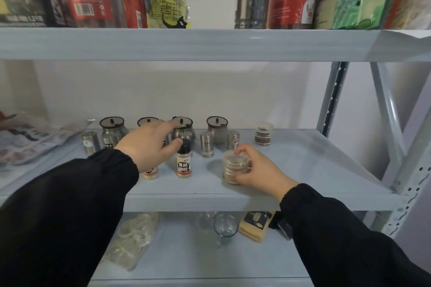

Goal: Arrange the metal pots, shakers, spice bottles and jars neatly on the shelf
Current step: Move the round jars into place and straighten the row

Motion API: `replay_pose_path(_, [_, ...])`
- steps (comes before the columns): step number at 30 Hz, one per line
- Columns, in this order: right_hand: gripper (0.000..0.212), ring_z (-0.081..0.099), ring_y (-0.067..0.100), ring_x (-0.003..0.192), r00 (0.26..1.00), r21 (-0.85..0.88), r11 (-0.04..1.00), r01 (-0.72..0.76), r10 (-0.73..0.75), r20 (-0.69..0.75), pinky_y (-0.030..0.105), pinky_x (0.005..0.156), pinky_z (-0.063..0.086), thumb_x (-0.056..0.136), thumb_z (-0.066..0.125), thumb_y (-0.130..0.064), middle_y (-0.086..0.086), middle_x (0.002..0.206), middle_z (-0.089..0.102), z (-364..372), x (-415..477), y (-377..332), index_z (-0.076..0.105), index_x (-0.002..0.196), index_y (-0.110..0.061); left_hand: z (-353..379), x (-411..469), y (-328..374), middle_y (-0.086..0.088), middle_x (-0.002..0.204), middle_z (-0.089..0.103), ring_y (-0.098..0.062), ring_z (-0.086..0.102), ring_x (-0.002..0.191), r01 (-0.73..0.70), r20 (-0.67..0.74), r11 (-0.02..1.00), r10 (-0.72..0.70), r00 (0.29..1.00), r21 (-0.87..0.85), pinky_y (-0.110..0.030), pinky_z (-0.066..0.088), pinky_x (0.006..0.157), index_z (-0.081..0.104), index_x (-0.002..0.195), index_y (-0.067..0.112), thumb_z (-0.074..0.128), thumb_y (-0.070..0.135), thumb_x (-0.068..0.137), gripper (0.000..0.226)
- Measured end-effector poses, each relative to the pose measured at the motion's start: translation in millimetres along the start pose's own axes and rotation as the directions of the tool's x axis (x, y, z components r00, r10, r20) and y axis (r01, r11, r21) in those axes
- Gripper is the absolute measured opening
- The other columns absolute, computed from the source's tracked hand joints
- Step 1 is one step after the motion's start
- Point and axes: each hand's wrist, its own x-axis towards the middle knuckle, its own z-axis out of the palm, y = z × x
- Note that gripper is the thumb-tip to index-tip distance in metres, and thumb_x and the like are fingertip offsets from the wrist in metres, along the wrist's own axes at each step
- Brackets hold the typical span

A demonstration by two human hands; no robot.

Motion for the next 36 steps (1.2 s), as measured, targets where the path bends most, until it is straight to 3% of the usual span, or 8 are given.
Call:
replay_pose_path(7, [0.055,0.07,0.015,0.083,1.0,0.046,0.999,0.015,-0.015,-0.005,0.038,0.081,0.057,0.071,0.082,-0.035,-0.002,0.101,0.068,-1,-4,1,0.046,0.112,-0.043,3,3,6,0.001,0.13,0.058,-0.019,0.053,0.117,-0.007,-0.022,1.0,0.007,1.0,-0.01,-0.035,0.046,0.092,0.043,0.141,0.029,0.042,0.051,0.096,0.05])
replay_pose_path(10, [0.069,0.062,0.013,0.108,0.999,0.083,0.996,0.026,-0.029,0.033,0.034,0.096,0.051,0.07,0.082,-0.047,-0.004,0.128,0.058,-6,-5,6,0.042,0.127,-0.042,3,6,8,0.001,0.13,0.059,-0.019,0.054,0.117,-0.014,-0.045,1.0,0.013,0.999,-0.027,-0.036,0.047,0.092,0.044,0.14,0.03,0.042,0.051,0.095,0.05])
replay_pose_path(13, [0.072,0.046,0.008,0.126,0.989,0.191,0.981,0.043,-0.015,-0.145,0.037,0.107,0.04,0.08,0.073,-0.049,-0.006,0.143,0.044,-30,3,19,0.036,0.141,-0.039,3,9,5,0.004,0.127,0.059,-0.015,0.056,0.112,-0.029,-0.059,0.999,0.028,0.998,-0.023,-0.035,0.049,0.089,0.043,0.14,0.033,0.039,0.055,0.094,0.051])
replay_pose_path(16, [0.069,0.048,0.011,0.119,0.934,0.068,0.997,-0.045,0.066,-0.352,0.027,0.1,0.037,0.084,0.07,-0.036,0.002,0.141,0.045,-60,31,41,0.037,0.145,-0.029,3,12,-2,0.008,0.124,0.059,-0.012,0.057,0.108,-0.043,-0.054,0.999,0.043,0.998,-0.007,-0.036,0.051,0.088,0.039,0.141,0.038,0.033,0.063,0.091,0.056])
replay_pose_path(23, [0.089,0.032,0.03,0.143,0.955,-0.276,0.919,-0.282,0.241,-0.174,0.035,0.113,0.03,0.079,0.07,-0.049,0.015,0.159,0.019,-77,112,83,0.023,0.153,-0.034,0,9,-8,0.012,0.129,0.056,-0.007,0.052,0.11,-0.052,-0.066,0.998,0.054,0.996,0.034,-0.03,0.046,0.091,0.038,0.141,0.04,0.036,0.06,0.093,0.052])
replay_pose_path(27, [0.086,0.041,0.032,0.132,0.95,-0.398,0.863,-0.31,0.293,-0.105,0.039,0.11,0.036,0.078,0.064,-0.053,0.012,0.149,0.034,-73,142,95,0.025,0.152,-0.03,-3,11,-12,0.016,0.128,0.056,-0.005,0.051,0.112,-0.034,-0.045,0.998,0.036,0.998,0.045,-0.029,0.045,0.094,0.04,0.138,0.04,0.031,0.065,0.09,0.054])
replay_pose_path(30, [0.069,0.056,0.027,0.104,0.959,-0.322,0.904,-0.281,0.26,-0.107,0.035,0.086,0.046,0.078,0.067,-0.04,0.009,0.124,0.055,-70,148,94,0.038,0.139,-0.022,-3,11,-16,0.013,0.127,0.055,-0.007,0.052,0.111,-0.017,-0.03,0.998,0.018,0.999,0.052,-0.03,0.045,0.093,0.04,0.138,0.039,0.026,0.068,0.088,0.06])
replay_pose_path(36, [0.046,0.056,0.026,0.087,0.965,-0.207,0.95,-0.235,0.203,-0.167,0.033,0.07,0.042,0.083,0.071,-0.03,0.011,0.11,0.055,-68,123,95,0.049,0.122,-0.021,0,11,-14,0.004,0.132,0.057,-0.016,0.053,0.117,0.017,0.011,0.993,-0.019,1.0,0.121,-0.033,0.044,0.096,0.041,0.141,0.032,0.034,0.061,0.092,0.057])
